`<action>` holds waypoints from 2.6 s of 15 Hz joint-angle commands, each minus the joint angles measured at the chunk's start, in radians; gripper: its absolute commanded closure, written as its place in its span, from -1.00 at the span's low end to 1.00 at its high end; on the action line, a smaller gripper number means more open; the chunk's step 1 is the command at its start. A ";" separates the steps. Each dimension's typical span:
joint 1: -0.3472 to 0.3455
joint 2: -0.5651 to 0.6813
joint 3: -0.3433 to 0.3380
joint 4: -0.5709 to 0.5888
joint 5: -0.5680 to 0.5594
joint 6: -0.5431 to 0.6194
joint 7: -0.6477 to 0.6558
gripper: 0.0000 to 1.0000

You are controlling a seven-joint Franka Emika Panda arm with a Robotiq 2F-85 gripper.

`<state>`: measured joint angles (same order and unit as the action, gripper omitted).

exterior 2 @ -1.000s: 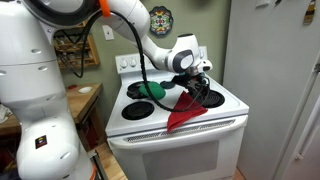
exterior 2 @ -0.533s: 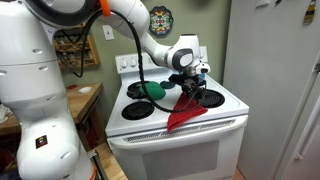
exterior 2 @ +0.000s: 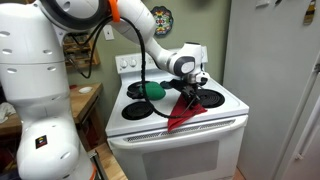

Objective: Fold the pink cloth

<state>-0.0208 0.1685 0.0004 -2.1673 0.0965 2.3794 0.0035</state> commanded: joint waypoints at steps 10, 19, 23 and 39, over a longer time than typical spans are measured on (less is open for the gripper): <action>0.024 0.119 0.045 0.161 0.168 -0.140 0.054 0.88; 0.067 -0.022 0.037 0.079 0.083 -0.138 0.182 -0.67; 0.078 -0.114 0.049 -0.020 0.063 -0.141 0.161 -1.00; 0.099 -0.224 0.082 -0.170 0.060 -0.192 -0.068 -1.00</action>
<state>0.0811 0.0142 0.0869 -2.2467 0.1518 2.1972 -0.0293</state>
